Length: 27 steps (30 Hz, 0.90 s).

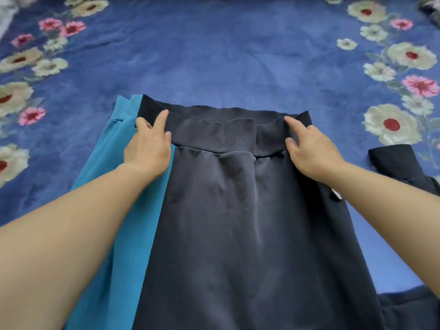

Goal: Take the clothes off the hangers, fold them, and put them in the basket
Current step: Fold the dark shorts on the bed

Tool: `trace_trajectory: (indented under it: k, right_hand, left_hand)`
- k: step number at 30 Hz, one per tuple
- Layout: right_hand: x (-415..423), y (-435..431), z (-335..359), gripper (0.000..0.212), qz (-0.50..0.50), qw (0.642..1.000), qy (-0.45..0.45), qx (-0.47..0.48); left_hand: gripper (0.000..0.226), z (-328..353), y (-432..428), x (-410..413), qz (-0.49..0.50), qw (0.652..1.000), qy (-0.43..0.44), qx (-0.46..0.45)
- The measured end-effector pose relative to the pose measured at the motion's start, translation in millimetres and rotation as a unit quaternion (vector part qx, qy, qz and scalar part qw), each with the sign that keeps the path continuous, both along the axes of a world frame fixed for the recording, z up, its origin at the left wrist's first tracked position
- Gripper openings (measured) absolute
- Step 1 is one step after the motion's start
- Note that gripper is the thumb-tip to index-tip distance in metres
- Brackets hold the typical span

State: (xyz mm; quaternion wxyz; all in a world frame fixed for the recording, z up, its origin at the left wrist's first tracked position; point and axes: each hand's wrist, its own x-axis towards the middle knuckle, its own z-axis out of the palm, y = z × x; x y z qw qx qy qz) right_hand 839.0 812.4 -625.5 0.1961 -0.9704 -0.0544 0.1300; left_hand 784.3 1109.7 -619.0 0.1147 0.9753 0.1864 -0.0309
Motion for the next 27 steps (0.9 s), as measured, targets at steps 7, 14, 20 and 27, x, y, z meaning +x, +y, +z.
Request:
trace_trajectory:
  k: [7, 14, 20, 27]
  right_hand:
    - [34.6, 4.1, -2.4, 0.059, 0.027, 0.994, 0.084, -0.07]
    - [36.8, -13.2, 6.1, 0.019, -0.078, 0.993, -0.089, -0.023]
    - [70.2, 0.2, 1.4, 0.026, -0.251, 0.949, -0.135, 0.135]
    - [17.2, 10.6, -49.2, 0.074, 0.029, 0.997, 0.001, -0.073]
  left_hand:
    - [0.044, -10.3, 36.5, 53.7, -0.022, 0.99, 0.134, 0.039]
    - [0.017, -1.9, 46.4, 53.5, 0.027, 0.999, -0.012, 0.021]
    - [0.009, 10.6, 43.6, 74.5, 0.139, 0.974, -0.171, -0.053]
    - [0.061, -58.9, 20.5, 42.0, -0.026, 0.998, 0.056, 0.004]
